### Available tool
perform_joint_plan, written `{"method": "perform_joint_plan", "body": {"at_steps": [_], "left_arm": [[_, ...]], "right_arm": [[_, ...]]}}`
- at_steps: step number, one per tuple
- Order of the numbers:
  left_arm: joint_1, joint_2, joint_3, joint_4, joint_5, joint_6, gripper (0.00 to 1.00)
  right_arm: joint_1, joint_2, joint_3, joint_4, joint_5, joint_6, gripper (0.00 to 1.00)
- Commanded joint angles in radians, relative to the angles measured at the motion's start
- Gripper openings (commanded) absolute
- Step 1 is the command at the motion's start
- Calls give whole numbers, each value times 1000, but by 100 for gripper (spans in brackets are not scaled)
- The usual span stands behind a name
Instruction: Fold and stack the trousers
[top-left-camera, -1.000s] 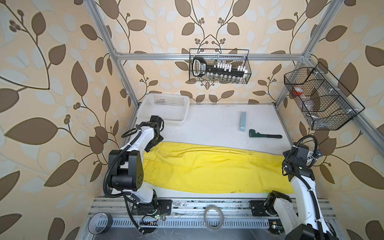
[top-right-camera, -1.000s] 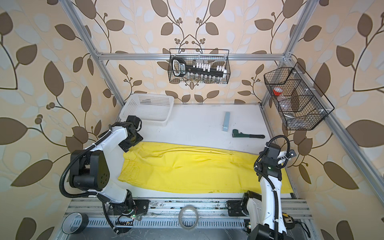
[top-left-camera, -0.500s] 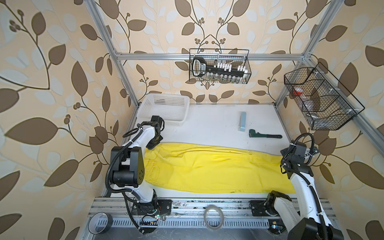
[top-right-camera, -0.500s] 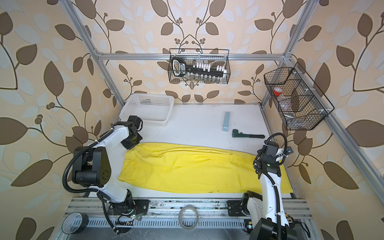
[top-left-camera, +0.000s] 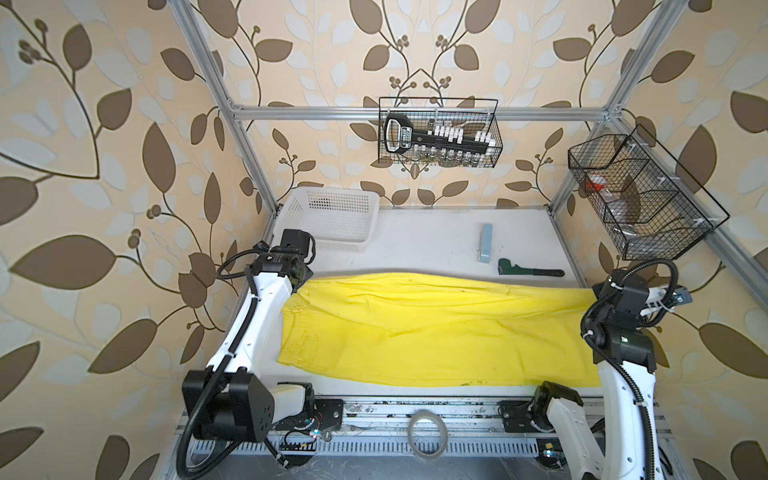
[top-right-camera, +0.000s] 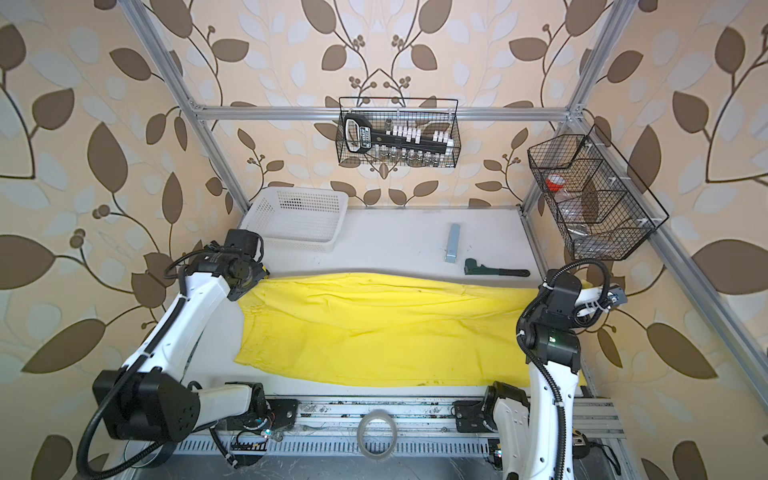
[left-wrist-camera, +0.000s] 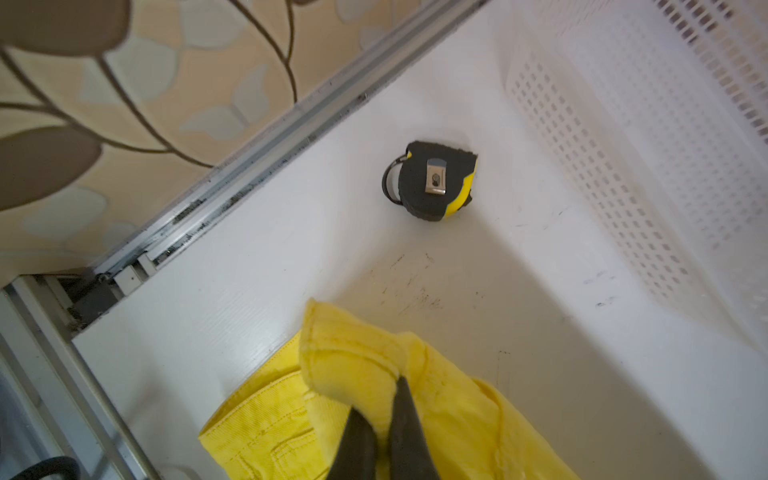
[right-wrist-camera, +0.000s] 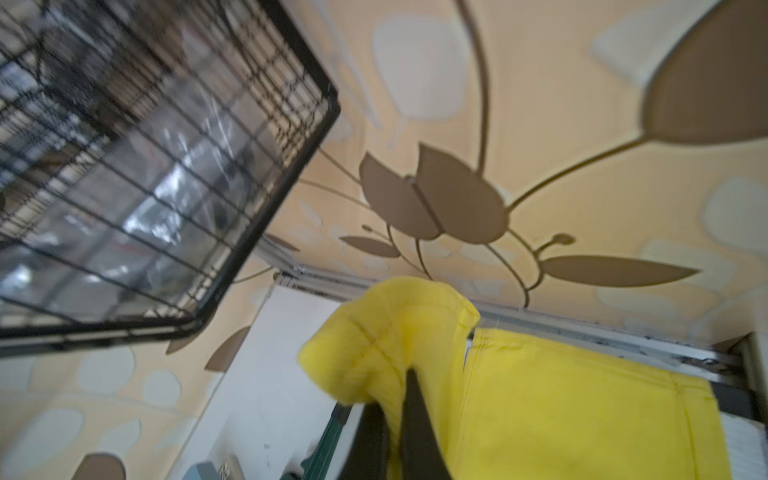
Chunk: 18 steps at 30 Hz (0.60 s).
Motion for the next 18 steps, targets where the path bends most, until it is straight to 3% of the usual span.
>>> {"method": "perform_joint_plan", "body": {"at_steps": [1, 8, 12, 18], "left_arm": [[7, -92, 10, -60, -139, 46, 0], [6, -134, -51, 11, -125, 81, 5], [7, -19, -61, 106, -70, 79, 6], [6, 199, 0, 179, -20, 69, 7]], "right_arm": [[-13, -44, 45, -58, 203, -31, 0], [-15, -62, -2, -32, 146, -56, 0], [-12, 35, -57, 28, 43, -54, 0], [2, 254, -86, 143, -7, -69, 0]]}}
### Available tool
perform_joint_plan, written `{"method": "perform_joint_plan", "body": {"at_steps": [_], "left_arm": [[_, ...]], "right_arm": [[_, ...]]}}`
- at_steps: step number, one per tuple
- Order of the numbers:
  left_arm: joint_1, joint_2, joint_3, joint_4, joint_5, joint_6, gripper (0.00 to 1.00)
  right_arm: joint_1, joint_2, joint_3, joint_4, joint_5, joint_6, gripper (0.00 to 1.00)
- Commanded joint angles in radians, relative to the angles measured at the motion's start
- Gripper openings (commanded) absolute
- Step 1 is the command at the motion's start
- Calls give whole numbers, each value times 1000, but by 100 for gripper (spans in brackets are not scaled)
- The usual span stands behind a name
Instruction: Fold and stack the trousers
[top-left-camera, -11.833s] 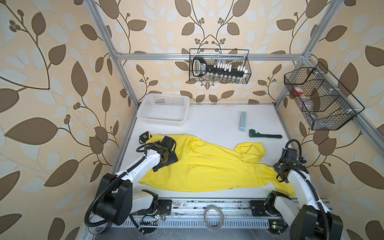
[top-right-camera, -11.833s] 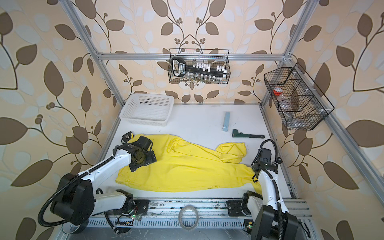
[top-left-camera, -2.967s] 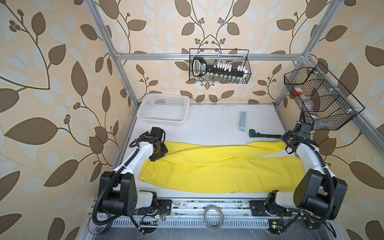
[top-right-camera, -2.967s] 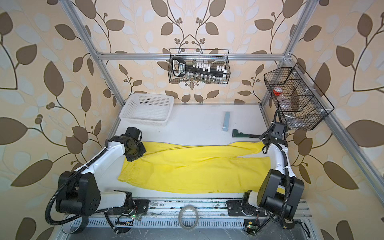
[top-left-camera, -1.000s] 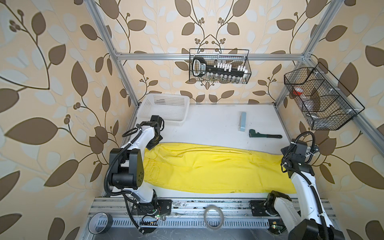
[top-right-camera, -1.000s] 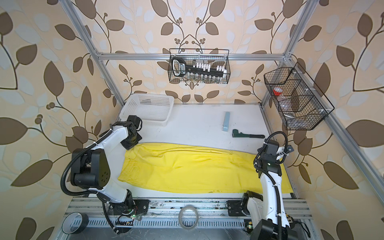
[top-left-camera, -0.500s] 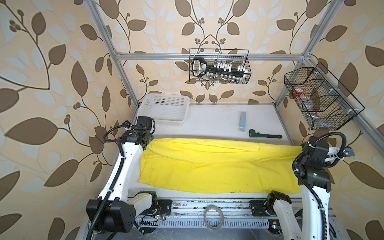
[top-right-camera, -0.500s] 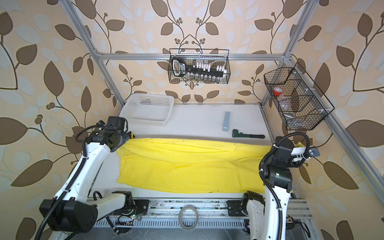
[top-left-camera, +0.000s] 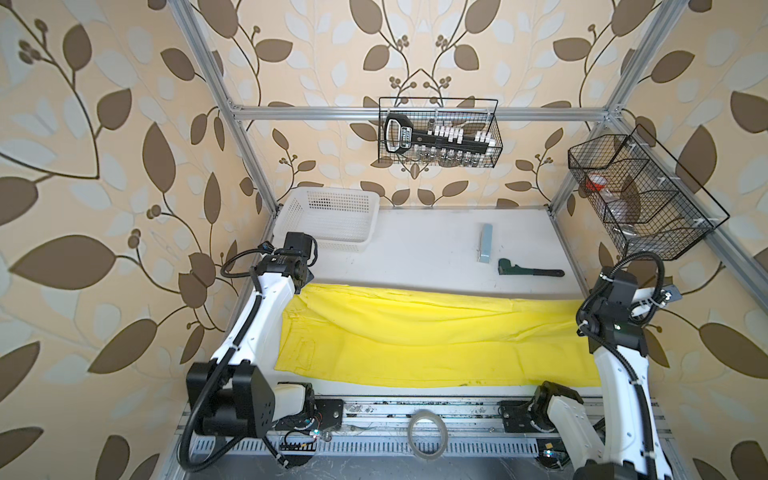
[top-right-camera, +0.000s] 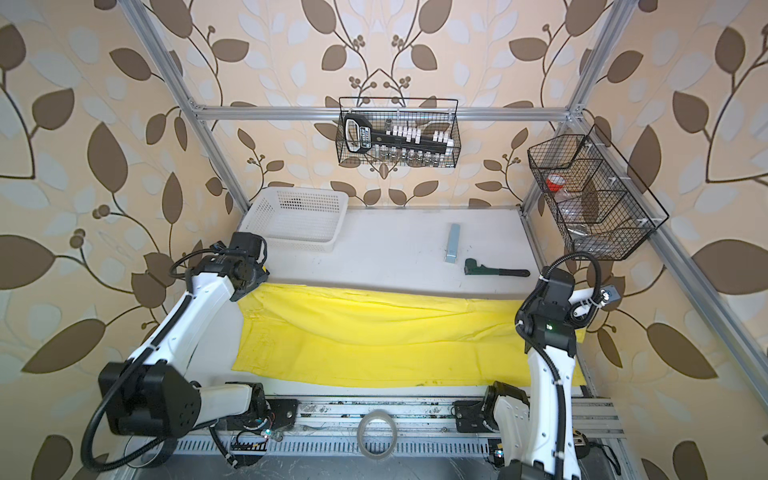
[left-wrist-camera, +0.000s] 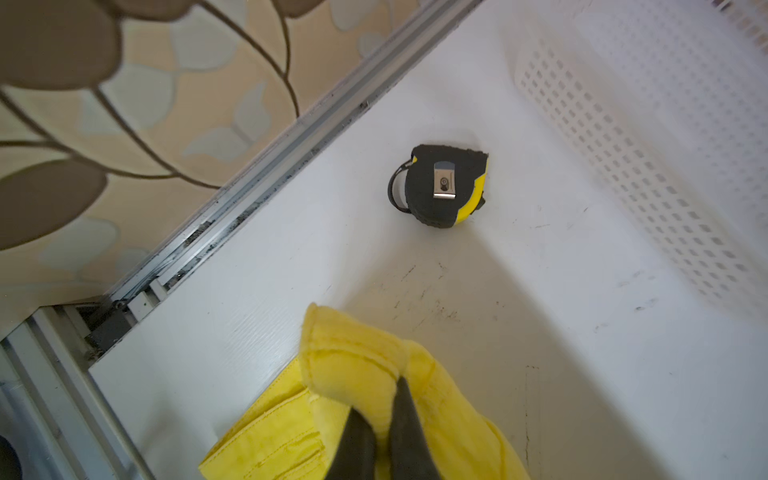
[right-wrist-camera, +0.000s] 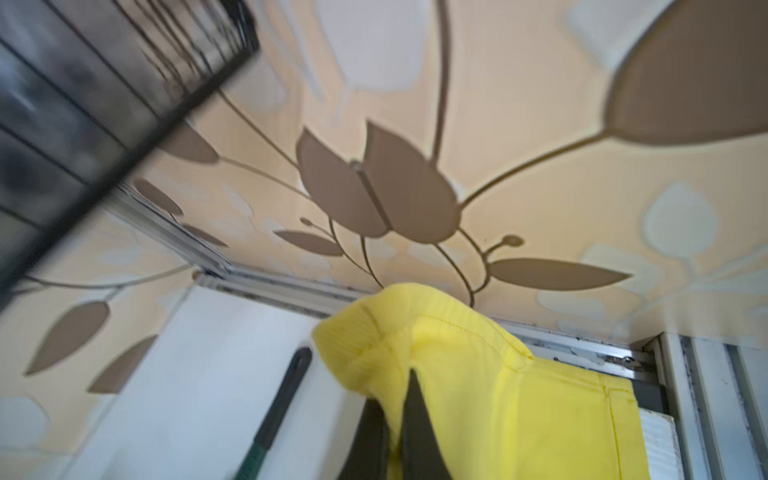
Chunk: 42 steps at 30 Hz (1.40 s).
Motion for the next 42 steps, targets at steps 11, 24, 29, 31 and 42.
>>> {"method": "perform_joint_plan", "body": {"at_steps": [11, 24, 29, 31, 42], "left_arm": [[5, 224, 148, 78, -30, -2, 11], [-10, 367, 267, 81, -76, 23, 13], [-10, 408, 288, 90, -75, 27, 15], [-11, 429, 304, 90, -70, 33, 17], [-17, 415, 349, 85, -55, 81, 54]], "right_arm": [[2, 340, 37, 236, -37, -32, 0], [-37, 541, 122, 313, -105, -31, 0], [-42, 606, 163, 290, -116, -34, 0], [-37, 640, 171, 284, -118, -34, 0], [-17, 688, 229, 273, -153, -78, 25]]}}
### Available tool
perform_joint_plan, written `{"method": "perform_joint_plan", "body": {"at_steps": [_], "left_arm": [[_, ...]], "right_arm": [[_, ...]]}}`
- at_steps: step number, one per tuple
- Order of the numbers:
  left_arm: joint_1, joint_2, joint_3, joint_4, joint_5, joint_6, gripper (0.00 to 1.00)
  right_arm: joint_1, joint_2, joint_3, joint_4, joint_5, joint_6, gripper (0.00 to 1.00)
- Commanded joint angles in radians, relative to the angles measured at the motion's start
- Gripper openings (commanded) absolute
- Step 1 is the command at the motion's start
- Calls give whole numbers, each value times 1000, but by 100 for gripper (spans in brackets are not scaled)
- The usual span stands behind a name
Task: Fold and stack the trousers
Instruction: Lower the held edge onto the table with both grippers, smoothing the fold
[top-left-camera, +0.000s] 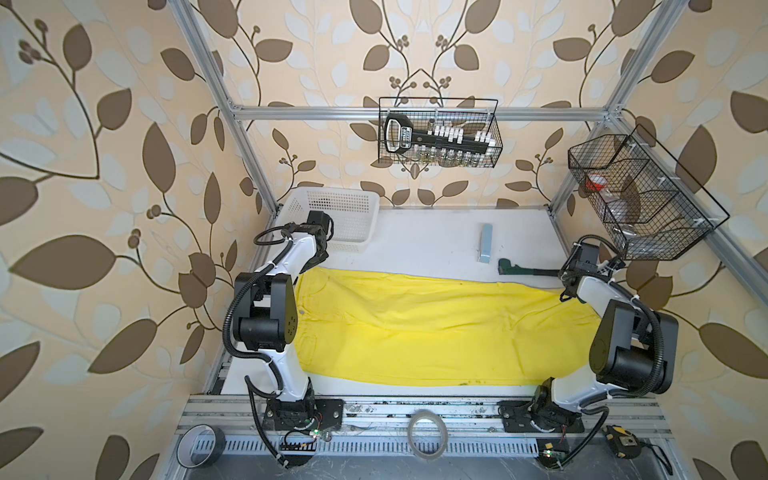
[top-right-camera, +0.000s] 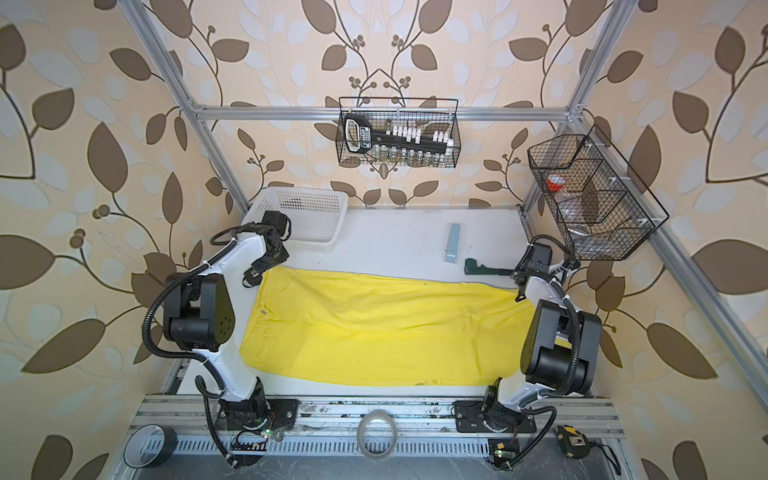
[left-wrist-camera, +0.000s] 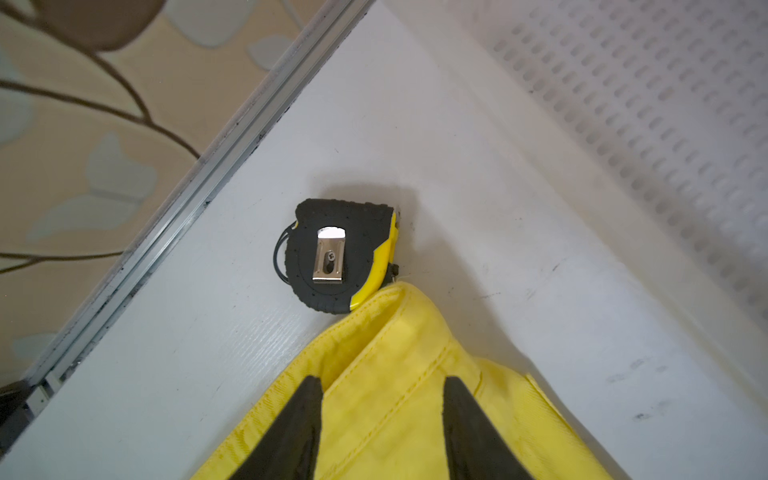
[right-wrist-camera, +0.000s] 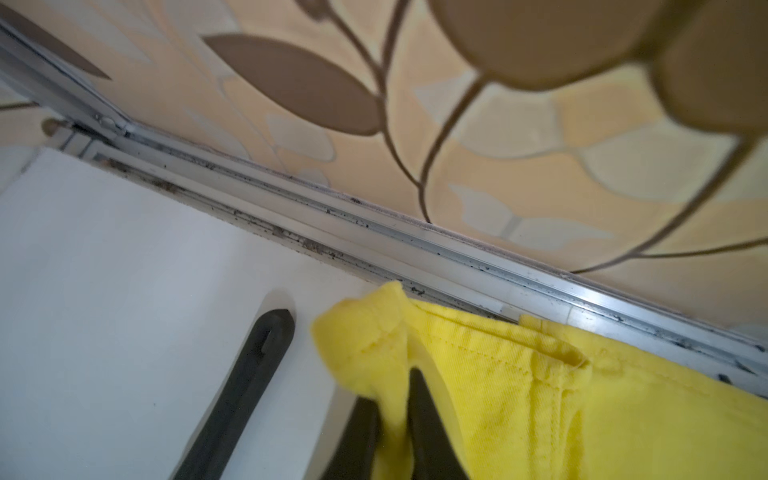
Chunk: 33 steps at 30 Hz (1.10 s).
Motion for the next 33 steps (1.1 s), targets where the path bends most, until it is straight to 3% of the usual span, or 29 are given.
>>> {"method": "perform_joint_plan", "body": {"at_steps": [1, 3, 8, 15, 20, 24, 29, 33], "left_arm": [[-3, -52, 41, -20, -42, 18, 58], [-3, -71, 51, -43, -37, 22, 69], [-18, -161, 16, -95, 78, 21, 80], [-125, -283, -165, -73, 249, -51, 79], [-199, -268, -206, -50, 259, -77, 74], [-243, -239, -244, 31, 285, -109, 65], [-261, -167, -278, 64, 250, -118, 51], [-260, -132, -299, 39, 208, -118, 41]], "right_arm": [[1, -12, 74, -11, -12, -52, 30], [9, -29, 98, -38, -27, -74, 40], [9, -129, 93, -94, -108, -92, 52], [30, -257, -3, -155, -372, -149, 65], [19, -339, -65, -183, -361, -178, 67], [37, -385, -107, -179, -435, -175, 66], [126, -395, -168, -174, -526, -160, 64], [209, -395, -220, -158, -522, -151, 63]]}}
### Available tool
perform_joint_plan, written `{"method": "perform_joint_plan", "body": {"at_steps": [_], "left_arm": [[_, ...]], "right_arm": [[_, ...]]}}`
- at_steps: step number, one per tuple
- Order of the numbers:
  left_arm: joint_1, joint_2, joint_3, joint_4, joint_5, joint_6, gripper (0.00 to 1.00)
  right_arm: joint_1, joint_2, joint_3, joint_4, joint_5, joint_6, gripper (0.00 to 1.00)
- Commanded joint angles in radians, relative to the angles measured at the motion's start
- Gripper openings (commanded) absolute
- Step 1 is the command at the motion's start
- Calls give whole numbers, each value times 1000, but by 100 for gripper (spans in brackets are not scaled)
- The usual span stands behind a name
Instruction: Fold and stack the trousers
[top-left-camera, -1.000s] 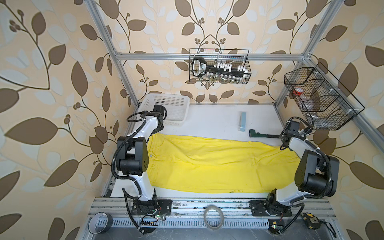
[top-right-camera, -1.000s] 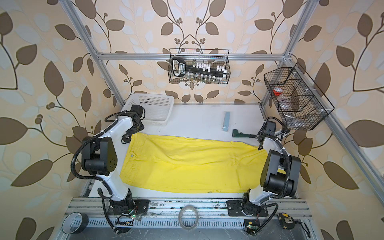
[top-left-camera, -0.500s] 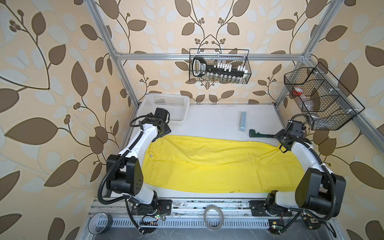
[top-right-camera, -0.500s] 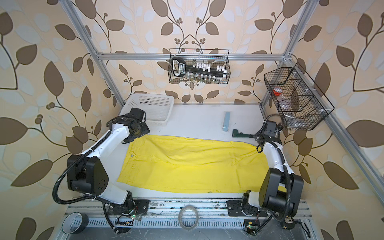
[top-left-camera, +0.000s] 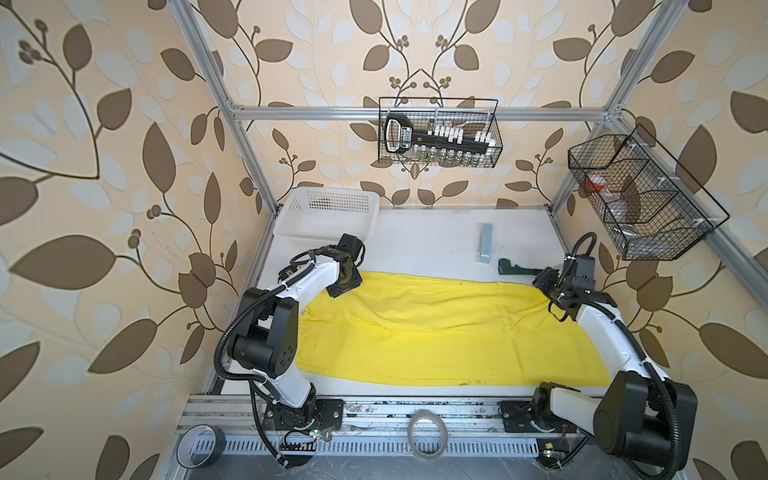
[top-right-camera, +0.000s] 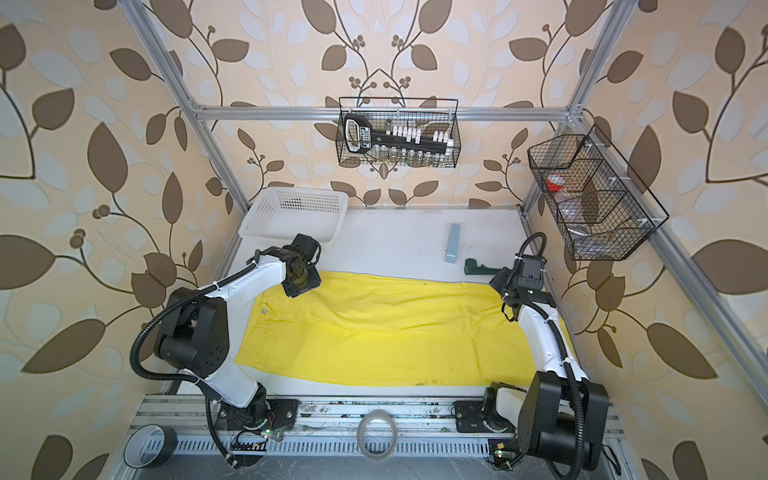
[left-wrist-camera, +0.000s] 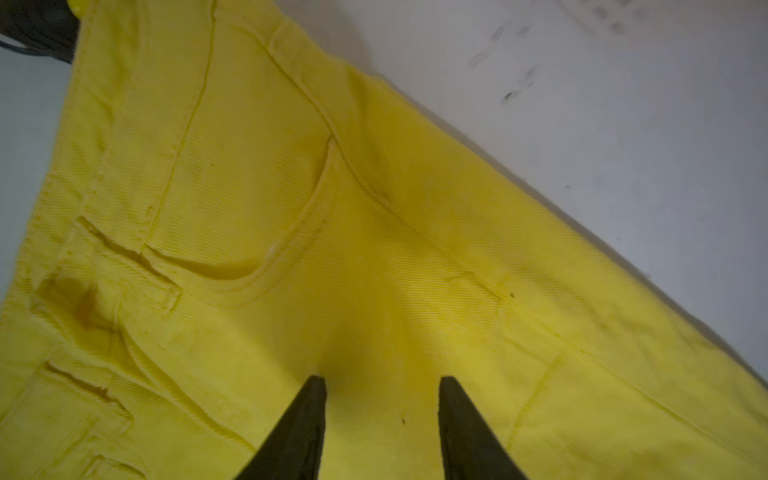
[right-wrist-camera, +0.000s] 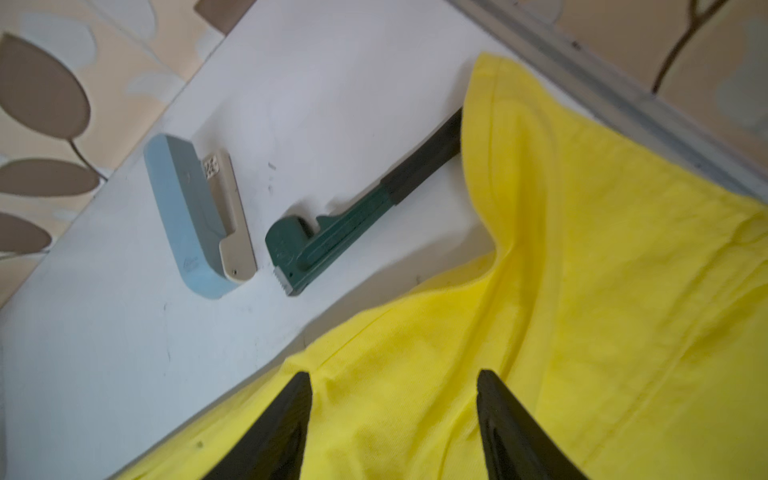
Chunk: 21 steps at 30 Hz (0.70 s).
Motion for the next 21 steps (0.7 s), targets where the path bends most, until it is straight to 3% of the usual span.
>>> {"method": "perform_joint_plan", "body": {"at_steps": [1, 4, 13, 18, 21], "left_arm": [[1, 11, -25, -13, -53, -12, 38], [1, 5, -59, -19, -70, -20, 30], [34, -9, -147, -30, -81, -14, 37], [60, 13, -118, -25, -75, -4, 47], [77, 24, -84, -42, -93, 9, 61]], "right_arm": [[51, 3, -42, 17, -34, 10, 63], [87, 25, -72, 46, -22, 13, 63], [100, 145, -133, 126, 15, 22, 63], [100, 216, -134, 156, 55, 23, 63], [81, 257, -137, 168, 83, 28, 64]]}}
